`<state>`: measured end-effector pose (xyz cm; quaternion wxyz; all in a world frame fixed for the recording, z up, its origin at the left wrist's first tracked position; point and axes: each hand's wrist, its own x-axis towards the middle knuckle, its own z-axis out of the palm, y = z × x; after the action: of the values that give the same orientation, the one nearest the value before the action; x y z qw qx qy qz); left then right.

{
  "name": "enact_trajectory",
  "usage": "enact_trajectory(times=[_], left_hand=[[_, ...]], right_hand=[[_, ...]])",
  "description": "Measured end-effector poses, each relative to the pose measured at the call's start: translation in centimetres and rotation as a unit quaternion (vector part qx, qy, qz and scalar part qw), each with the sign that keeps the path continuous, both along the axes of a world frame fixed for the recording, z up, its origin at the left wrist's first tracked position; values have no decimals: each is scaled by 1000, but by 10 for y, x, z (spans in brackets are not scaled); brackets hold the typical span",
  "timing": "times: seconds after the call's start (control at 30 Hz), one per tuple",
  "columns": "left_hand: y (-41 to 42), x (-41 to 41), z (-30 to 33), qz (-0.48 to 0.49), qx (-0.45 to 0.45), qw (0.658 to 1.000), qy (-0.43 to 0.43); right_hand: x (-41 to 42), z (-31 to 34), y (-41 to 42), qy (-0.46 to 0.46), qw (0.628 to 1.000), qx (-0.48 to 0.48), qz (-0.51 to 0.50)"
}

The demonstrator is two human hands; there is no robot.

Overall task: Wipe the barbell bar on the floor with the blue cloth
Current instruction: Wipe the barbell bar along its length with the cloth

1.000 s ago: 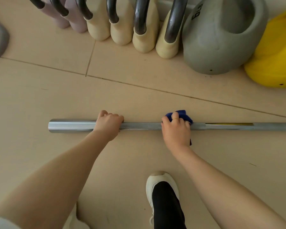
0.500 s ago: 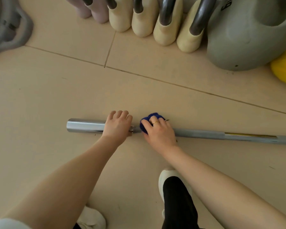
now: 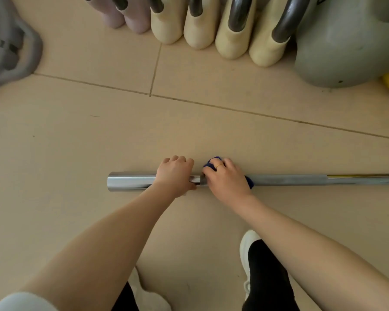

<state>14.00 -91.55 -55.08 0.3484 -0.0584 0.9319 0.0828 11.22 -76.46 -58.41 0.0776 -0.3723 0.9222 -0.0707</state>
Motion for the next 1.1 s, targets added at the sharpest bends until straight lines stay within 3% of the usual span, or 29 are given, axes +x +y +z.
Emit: enact_trajectory(times=[0.2, 0.37, 0.47, 0.63, 0.73, 0.87, 1.1], left_hand=[[-1, 1, 2, 2, 14, 1000, -4], [1, 8, 2, 32, 16, 999, 9], [4, 13, 1, 45, 16, 999, 14], [4, 15, 0, 31, 32, 999, 12], [9, 17, 0, 9, 13, 1000, 20], [20, 12, 3, -65, -32, 997, 28], [48, 5, 5, -68, 19, 997, 6]], right_hand=[[-20, 12, 16, 10, 994, 33, -106], [15, 17, -42, -32, 999, -7, -28], [11, 16, -12, -35, 999, 15, -2], [-17, 18, 48, -51, 983, 66, -162], [-7, 24, 28, -38, 992, 59, -100], [-9, 25, 26, -164, 983, 36, -68], [-39, 21, 128, -67, 971, 77, -218]])
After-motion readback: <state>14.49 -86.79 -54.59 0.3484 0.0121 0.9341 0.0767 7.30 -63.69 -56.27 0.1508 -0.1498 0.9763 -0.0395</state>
